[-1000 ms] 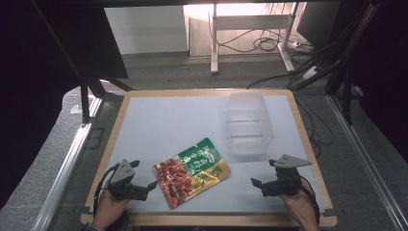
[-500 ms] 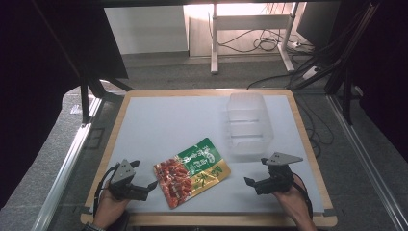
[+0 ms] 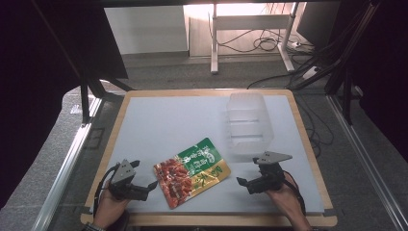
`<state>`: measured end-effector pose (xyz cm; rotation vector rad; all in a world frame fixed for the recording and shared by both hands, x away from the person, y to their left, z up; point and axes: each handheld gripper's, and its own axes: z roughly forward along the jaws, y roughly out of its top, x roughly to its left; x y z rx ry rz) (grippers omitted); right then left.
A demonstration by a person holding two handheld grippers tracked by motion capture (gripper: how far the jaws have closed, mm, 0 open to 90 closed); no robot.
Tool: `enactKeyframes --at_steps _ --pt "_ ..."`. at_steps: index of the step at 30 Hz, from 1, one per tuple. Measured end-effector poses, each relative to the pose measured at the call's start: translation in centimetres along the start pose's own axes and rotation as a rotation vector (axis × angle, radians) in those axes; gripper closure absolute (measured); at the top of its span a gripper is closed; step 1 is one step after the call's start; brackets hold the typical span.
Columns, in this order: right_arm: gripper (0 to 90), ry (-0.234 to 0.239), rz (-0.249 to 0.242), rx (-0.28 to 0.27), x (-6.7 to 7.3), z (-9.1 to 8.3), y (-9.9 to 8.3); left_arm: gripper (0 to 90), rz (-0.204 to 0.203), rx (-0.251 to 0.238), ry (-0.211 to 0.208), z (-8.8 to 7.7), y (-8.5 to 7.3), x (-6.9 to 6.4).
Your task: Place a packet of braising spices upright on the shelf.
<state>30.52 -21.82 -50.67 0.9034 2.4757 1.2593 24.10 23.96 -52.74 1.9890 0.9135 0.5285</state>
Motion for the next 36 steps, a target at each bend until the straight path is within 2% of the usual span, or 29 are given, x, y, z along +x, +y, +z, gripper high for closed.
enactKeyframes --at_steps 9,24,30,31,33,36 --pt "1.2 0.027 -0.011 0.005 0.4 1.1 0.6 0.1 0.002 0.002 0.001 0.0 0.0 0.0" --pt "2.1 0.069 -0.031 0.044 1.1 3.4 1.4 0.1 0.005 0.007 0.000 0.1 0.0 -0.1" --pt "2.1 0.080 0.000 0.058 1.3 4.4 1.7 0.1 0.003 0.008 0.000 0.1 0.0 -0.1" --pt "2.8 0.071 0.030 0.070 1.4 4.8 1.9 0.1 0.004 0.008 0.000 0.1 0.0 -0.1" --pt "3.3 0.082 0.043 0.069 1.3 4.9 2.0 0.1 0.005 0.008 0.000 0.1 0.0 -0.1" --pt "4.1 0.093 0.033 0.079 1.3 5.4 2.3 0.1 0.006 0.009 0.000 0.1 0.0 -0.1"
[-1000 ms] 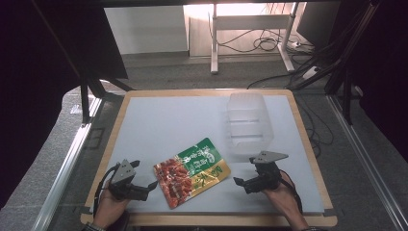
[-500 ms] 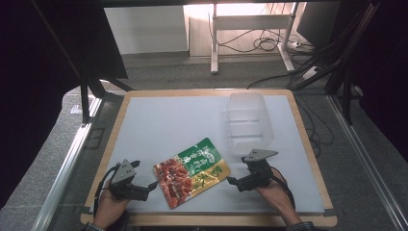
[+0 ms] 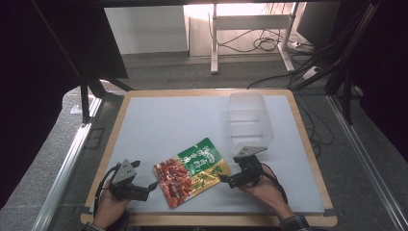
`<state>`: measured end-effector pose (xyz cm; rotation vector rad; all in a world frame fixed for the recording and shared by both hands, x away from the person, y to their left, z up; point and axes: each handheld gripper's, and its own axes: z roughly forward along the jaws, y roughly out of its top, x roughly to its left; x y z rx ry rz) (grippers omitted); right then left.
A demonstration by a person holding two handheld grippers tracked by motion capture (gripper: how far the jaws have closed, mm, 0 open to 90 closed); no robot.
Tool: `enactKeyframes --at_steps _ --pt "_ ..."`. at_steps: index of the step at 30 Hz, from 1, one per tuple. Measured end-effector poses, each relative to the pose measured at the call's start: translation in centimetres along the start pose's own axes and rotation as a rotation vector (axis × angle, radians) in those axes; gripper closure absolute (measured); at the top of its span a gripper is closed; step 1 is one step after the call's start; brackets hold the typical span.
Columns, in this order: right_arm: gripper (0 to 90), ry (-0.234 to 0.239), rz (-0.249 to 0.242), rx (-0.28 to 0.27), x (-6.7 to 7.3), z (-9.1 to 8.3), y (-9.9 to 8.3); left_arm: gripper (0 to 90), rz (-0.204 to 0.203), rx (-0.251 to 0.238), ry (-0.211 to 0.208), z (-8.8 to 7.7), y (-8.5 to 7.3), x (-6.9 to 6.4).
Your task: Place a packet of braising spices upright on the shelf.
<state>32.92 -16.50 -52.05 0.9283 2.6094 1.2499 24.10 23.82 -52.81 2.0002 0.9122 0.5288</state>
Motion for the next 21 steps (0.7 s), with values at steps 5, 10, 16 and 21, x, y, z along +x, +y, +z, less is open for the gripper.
enactKeyframes --at_steps 5,10,16,21 --pt "7.2 -0.003 -0.011 0.031 -0.1 0.6 0.3 0.1 0.000 0.000 0.002 0.0 0.0 0.0" --pt "18.1 0.002 -0.021 0.061 0.0 1.4 0.8 0.1 0.006 0.006 0.002 0.0 0.0 0.0" --pt "30.6 0.029 -0.020 0.084 0.7 2.2 1.5 0.2 0.010 0.008 0.002 0.0 0.0 0.0" --pt "41.5 0.009 -0.058 0.096 1.2 2.7 2.1 0.2 0.009 0.008 0.003 0.0 0.0 -0.1"
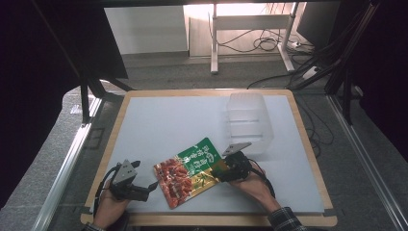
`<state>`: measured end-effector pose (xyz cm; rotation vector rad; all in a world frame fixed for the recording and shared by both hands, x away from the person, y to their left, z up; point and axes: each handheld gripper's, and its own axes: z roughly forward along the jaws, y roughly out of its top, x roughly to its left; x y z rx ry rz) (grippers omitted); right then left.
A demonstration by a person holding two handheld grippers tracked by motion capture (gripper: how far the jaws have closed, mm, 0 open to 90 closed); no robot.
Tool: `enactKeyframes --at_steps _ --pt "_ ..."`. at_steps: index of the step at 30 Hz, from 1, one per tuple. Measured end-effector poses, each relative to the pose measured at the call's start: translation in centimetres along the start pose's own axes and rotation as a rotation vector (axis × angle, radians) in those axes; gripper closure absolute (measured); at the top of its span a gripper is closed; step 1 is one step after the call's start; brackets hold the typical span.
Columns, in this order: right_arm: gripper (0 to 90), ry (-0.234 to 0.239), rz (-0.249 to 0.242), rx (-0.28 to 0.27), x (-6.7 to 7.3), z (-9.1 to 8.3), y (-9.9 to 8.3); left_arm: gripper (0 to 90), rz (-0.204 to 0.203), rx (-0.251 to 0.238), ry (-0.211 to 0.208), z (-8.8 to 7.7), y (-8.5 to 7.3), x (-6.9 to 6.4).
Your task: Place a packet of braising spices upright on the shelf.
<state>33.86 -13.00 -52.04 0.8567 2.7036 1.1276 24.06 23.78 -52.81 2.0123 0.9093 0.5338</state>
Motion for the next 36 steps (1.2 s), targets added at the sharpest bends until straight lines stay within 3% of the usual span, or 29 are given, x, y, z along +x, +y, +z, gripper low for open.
enactKeyframes --at_steps 5,11,19,24,30,36 --pt "55.4 -0.008 -0.015 0.014 -0.2 0.4 0.7 0.2 0.001 0.001 0.001 0.0 0.0 0.0" --pt "60.2 -0.012 -0.009 0.033 -0.3 1.1 1.5 0.2 0.002 0.002 0.002 0.0 0.0 0.0" --pt "62.7 -0.041 -0.037 0.008 -0.4 1.7 2.4 0.2 0.005 0.003 0.004 0.0 0.0 -0.1" --pt "70.8 -0.031 -0.043 -0.005 -0.5 1.8 2.8 0.2 0.004 0.003 0.004 0.0 0.0 0.0" --pt "76.0 -0.037 -0.043 0.013 -0.7 2.2 3.3 0.2 0.004 0.003 0.005 0.0 0.0 0.0" --pt "83.9 -0.010 -0.042 0.037 -0.9 2.5 3.5 0.2 0.006 0.004 0.005 0.0 0.0 -0.1"
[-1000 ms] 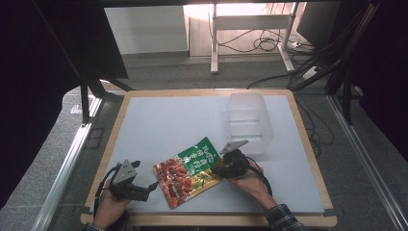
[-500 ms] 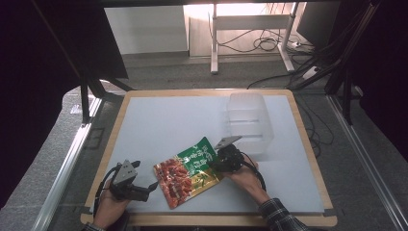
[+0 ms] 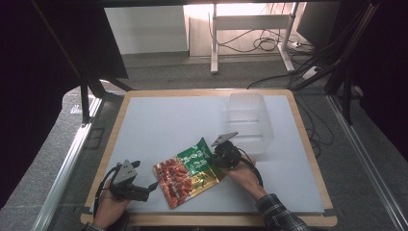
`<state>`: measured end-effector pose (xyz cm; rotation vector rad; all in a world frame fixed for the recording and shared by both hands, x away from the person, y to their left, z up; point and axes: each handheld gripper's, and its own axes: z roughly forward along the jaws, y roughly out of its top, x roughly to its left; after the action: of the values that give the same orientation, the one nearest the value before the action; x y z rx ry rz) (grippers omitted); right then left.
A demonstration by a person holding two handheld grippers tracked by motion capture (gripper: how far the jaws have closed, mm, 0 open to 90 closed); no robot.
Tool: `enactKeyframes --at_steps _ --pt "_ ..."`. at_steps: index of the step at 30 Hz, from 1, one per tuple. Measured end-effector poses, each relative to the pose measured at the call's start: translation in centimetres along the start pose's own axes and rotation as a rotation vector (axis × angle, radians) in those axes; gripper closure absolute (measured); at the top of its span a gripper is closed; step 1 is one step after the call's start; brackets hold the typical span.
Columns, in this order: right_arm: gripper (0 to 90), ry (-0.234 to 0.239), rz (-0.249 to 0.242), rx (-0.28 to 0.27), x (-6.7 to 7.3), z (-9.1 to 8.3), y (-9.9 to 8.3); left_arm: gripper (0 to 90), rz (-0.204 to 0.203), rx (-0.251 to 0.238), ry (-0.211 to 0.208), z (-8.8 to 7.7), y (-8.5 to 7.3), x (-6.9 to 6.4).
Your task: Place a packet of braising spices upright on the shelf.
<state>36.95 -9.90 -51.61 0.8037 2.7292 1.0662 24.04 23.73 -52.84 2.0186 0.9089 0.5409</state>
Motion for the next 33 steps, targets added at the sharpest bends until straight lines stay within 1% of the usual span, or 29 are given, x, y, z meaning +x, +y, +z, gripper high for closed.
enactKeyframes --at_steps 2,3,6,11,16,18,22,28,33 --pt "88.5 0.007 0.000 0.000 0.1 0.1 0.0 0.2 -0.002 -0.001 0.000 0.0 0.0 0.0" --pt "89.2 0.005 0.001 -0.001 0.2 0.0 0.0 0.2 -0.002 -0.002 0.001 0.0 0.0 0.0" --pt "89.4 -0.005 -0.015 -0.005 0.5 -0.2 0.2 0.2 -0.006 -0.004 0.002 -0.1 0.0 0.1" --pt "89.4 0.002 -0.026 -0.008 0.7 -0.9 0.6 0.2 -0.007 -0.006 0.004 -0.1 0.0 0.1" --pt "89.4 0.023 -0.037 -0.054 0.8 -1.9 1.2 0.2 -0.012 -0.008 0.006 -0.1 -0.1 0.2" --pt "89.4 0.029 -0.049 -0.061 0.9 -2.3 1.5 0.2 -0.013 -0.010 0.008 -0.1 -0.1 0.2" --pt "89.5 0.050 -0.050 -0.086 1.0 -3.0 2.3 0.2 -0.016 -0.013 0.010 -0.2 -0.1 0.2" --pt "89.5 0.071 -0.069 -0.112 1.5 -4.2 3.7 0.2 -0.017 -0.016 0.012 -0.2 -0.1 0.2" --pt "89.6 0.089 -0.091 -0.116 1.8 -5.2 5.1 0.2 -0.017 -0.017 0.013 -0.2 -0.1 0.2"
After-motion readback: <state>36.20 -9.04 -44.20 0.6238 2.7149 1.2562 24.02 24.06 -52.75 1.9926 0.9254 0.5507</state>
